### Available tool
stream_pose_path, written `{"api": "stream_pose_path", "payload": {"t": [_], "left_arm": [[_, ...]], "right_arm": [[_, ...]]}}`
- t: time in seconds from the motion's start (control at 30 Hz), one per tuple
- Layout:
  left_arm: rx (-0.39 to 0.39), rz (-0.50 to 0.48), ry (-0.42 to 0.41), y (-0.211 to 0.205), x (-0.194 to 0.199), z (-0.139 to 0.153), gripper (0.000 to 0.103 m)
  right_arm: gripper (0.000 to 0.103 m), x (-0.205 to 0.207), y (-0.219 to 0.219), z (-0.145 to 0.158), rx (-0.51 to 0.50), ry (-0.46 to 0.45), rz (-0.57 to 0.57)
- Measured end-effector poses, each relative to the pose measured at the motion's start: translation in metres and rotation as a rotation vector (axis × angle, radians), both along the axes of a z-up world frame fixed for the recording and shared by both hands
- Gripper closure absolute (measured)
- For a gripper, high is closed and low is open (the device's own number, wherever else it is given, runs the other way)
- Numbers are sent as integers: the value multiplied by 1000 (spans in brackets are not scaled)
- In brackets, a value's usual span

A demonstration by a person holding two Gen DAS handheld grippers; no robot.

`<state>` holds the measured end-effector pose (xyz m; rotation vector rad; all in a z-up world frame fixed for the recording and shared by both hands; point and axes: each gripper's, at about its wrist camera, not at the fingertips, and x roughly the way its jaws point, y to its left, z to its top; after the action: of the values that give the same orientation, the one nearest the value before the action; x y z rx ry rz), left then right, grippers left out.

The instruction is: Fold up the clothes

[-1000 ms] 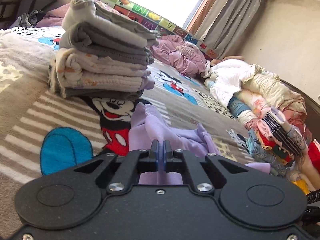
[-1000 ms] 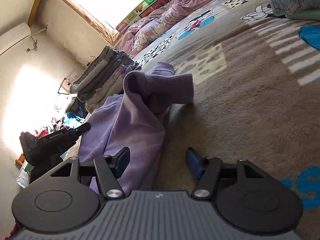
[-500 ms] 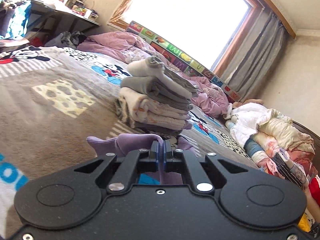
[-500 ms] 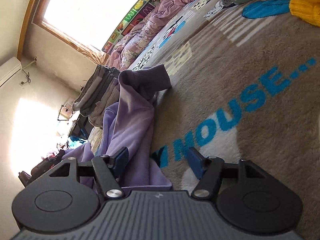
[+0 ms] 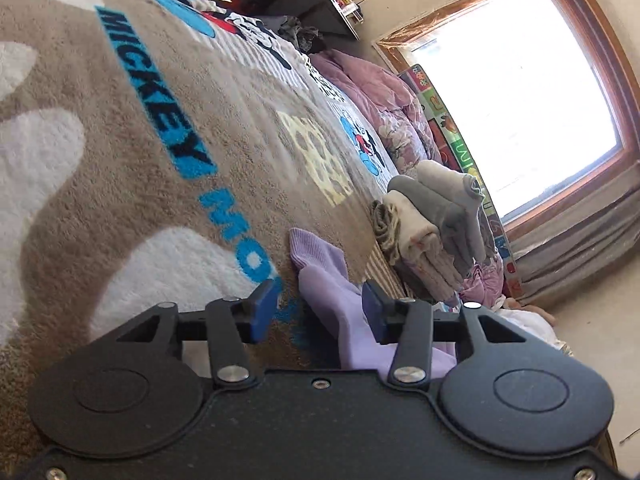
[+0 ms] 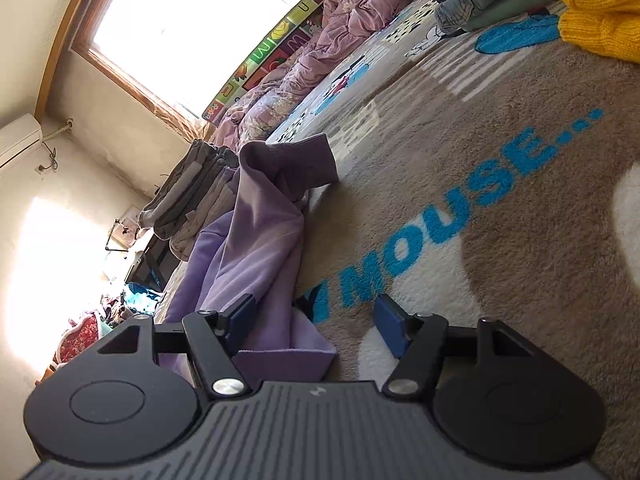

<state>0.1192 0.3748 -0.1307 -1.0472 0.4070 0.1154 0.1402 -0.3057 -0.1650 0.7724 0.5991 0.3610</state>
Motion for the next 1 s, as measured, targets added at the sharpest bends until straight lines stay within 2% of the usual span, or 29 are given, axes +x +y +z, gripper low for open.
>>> {"api": "stream_pose_path", "payload": {"t": [0.07, 0.23, 0.27, 0.3, 0.4, 0.43, 0.53, 0.67, 0.8, 0.9, 1.0], "left_arm": [[-13, 10, 12, 0, 7, -3, 58], [36, -16, 1, -9, 37, -8, 60], [40, -25, -11, -10, 41, -8, 70], [67, -20, -29, -12, 40, -3, 96], [149, 3, -90, -18, 35, 13, 98], [185, 51, -141, -17, 24, 26, 98], [280, 180, -221, -4, -8, 49, 98], [314, 242, -146, 16, -28, 40, 98], [367, 251, -9, 14, -26, 22, 98], [376, 264, 16, 13, -26, 17, 98], [419, 267, 50, 12, -15, 13, 97]], "right_arm": [[35, -1, 5, 0, -30, -22, 6], [19, -5, 21, 1, -130, -96, 37], [18, -6, 24, 1, -152, -109, 42], [17, -7, 26, 1, -169, -120, 47], [16, -8, 25, 1, -166, -129, 53], [16, -8, 24, 0, -163, -130, 56], [16, -8, 24, 0, -164, -132, 56], [13, -8, 29, -1, -182, -143, 63], [11, -8, 28, 0, -182, -146, 67], [11, -8, 27, 0, -177, -147, 68], [11, -8, 28, -1, -182, -149, 69]]}}
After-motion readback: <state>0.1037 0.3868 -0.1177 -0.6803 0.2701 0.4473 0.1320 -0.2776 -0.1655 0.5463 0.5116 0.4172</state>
